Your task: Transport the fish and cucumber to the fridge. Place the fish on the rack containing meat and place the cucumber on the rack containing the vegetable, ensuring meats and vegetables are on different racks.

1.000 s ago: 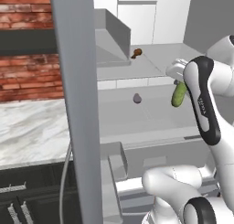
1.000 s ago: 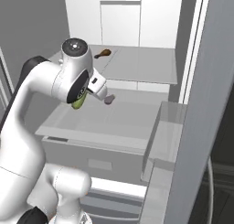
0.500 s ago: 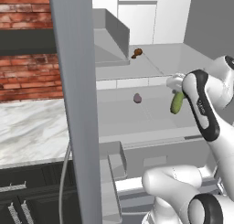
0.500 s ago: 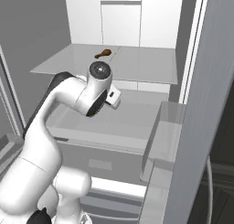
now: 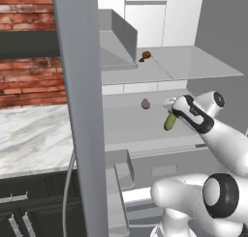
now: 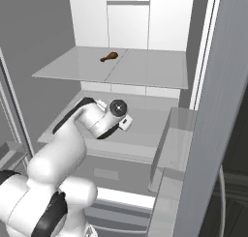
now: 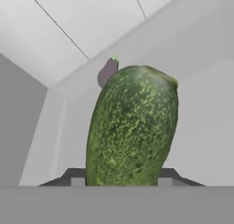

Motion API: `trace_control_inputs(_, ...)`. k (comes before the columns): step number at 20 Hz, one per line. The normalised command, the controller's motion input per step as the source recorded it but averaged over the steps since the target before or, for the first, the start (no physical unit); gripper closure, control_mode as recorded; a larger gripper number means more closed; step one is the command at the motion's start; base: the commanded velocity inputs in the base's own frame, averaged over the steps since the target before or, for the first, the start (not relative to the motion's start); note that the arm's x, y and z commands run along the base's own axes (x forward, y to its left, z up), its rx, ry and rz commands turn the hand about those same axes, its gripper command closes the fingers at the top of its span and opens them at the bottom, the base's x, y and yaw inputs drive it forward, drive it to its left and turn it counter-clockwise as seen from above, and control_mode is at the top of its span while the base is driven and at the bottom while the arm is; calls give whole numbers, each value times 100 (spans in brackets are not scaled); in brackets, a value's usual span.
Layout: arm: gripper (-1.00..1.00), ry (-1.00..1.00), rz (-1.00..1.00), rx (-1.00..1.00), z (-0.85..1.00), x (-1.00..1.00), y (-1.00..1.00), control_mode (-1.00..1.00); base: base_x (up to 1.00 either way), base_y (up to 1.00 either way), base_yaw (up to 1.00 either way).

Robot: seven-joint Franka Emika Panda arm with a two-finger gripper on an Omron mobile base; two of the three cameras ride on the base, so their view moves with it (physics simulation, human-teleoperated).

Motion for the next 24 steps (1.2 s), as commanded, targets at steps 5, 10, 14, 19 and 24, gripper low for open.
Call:
trace_control_inputs(5,100,23,0,1,-57,96,-19,-100,0,0,0)
trace_control_inputs(10,100,11,0,0,-51,73,-18,-100,0,0,0)
trace_control_inputs(14,100,-12,0,0,-50,7,-21,-100,0,0,0)
trace_control_inputs(19,100,-11,0,0,-48,-6,-20,-100,0,0,0)
trace_control_inputs(24,100,-1,0,0,-55,24,-8,-100,0,0,0)
